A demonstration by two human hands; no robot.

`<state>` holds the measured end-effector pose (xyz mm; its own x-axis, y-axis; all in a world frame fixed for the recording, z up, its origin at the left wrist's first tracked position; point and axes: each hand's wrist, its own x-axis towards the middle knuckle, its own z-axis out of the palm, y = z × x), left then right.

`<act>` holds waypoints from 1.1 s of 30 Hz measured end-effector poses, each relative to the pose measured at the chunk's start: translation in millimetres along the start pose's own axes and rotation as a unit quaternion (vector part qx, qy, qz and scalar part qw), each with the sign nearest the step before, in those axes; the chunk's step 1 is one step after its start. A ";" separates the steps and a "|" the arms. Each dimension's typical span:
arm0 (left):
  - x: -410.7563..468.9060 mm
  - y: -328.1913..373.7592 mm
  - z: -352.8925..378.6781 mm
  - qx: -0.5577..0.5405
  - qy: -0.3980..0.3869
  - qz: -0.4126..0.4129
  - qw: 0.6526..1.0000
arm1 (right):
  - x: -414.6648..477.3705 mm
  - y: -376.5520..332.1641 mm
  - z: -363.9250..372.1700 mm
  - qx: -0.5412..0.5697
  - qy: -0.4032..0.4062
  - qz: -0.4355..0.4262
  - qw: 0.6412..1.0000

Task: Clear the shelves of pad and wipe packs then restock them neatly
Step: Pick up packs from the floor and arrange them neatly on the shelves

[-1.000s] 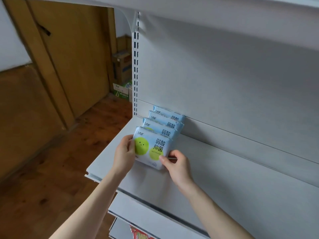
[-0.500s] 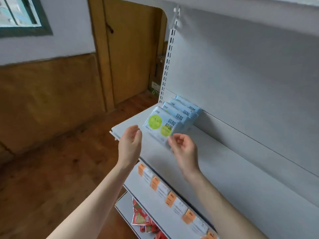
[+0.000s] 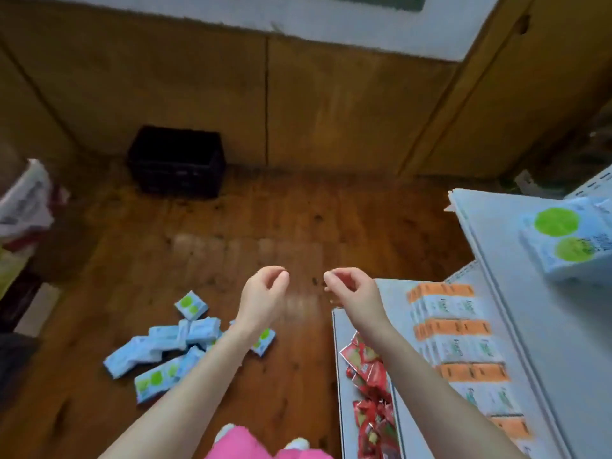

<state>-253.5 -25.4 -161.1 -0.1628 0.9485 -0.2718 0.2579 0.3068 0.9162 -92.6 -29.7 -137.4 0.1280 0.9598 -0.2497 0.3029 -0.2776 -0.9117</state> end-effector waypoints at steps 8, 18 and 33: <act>-21.0 -131.8 -140.6 -0.024 0.114 -0.169 0.979 | -3.3 33.5 144.3 0.027 -0.112 0.149 0.982; -11.1 -283.8 -200.8 -0.028 0.133 -0.289 0.948 | -5.5 128.0 291.9 -0.014 -0.159 0.313 0.936; 125.7 -568.8 -113.8 -0.100 0.180 -0.320 0.925 | 153.9 417.8 452.9 -0.033 -0.176 0.326 0.928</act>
<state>-529.1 -89.7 -682.9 -0.5372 0.4788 -0.6944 -0.1767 0.7411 0.6477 -374.0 20.6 -704.5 -0.0083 0.5382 -0.8428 0.3284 -0.7946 -0.5106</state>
